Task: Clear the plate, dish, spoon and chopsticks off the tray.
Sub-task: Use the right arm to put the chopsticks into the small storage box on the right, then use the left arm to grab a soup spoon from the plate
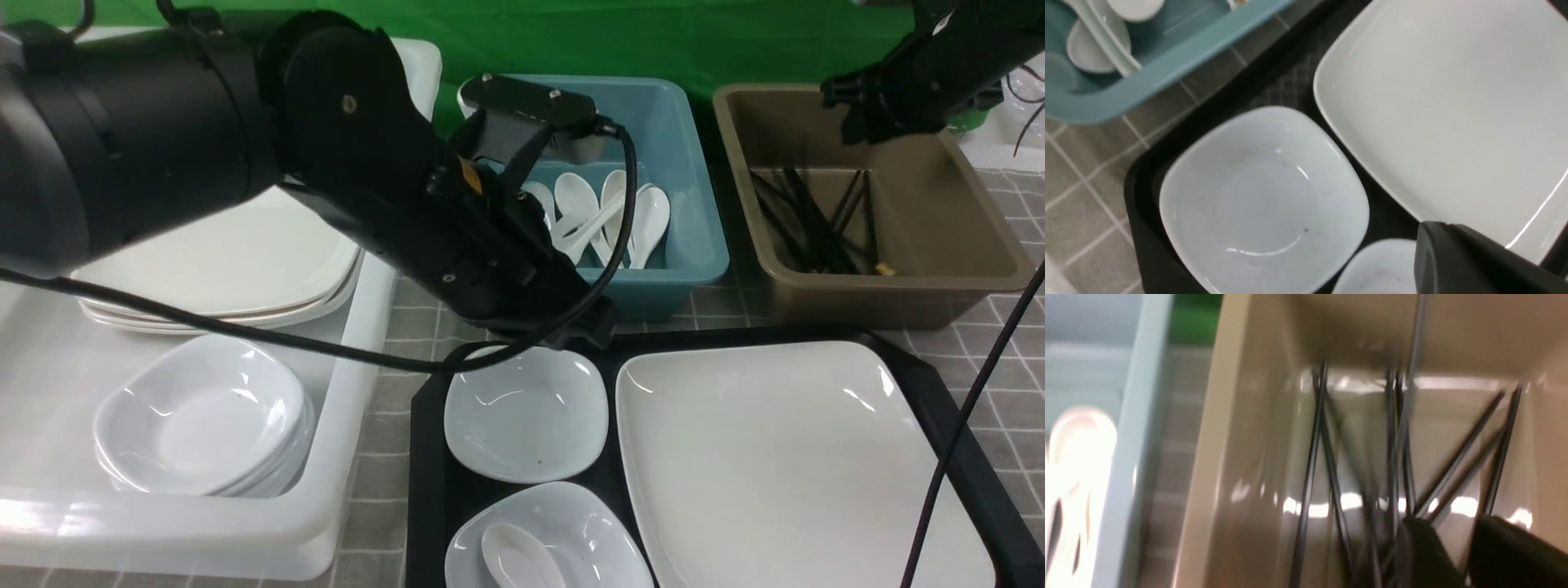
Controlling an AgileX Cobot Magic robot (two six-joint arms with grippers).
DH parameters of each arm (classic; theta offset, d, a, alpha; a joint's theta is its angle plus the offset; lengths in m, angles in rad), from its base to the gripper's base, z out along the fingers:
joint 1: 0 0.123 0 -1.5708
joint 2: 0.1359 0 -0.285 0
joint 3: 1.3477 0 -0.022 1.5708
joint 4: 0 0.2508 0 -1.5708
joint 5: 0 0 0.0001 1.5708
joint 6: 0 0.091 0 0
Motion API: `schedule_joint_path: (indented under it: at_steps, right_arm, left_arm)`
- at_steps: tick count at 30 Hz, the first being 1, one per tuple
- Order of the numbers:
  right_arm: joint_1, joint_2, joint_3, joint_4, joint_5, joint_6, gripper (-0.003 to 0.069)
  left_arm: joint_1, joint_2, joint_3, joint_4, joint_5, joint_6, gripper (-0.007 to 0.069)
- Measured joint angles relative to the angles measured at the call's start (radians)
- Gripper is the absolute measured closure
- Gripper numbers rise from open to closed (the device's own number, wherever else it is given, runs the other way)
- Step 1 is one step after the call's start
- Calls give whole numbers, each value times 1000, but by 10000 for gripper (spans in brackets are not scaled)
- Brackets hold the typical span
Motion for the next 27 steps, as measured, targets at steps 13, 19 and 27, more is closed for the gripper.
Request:
schedule_joint_path:
  at_steps: [13,19,27]
  right_arm:
    - [19,-270,248,79,304,-63,630]
    - [99,-583,636,98,280,-153,631]
    - [160,-917,1008,109,192,-190,632]
  left_arm:
    - [-28,0,13,-74,254,-93,620]
    - [-212,5,58,13,248,-201,620]
    - [-336,67,64,97,224,-107,543]
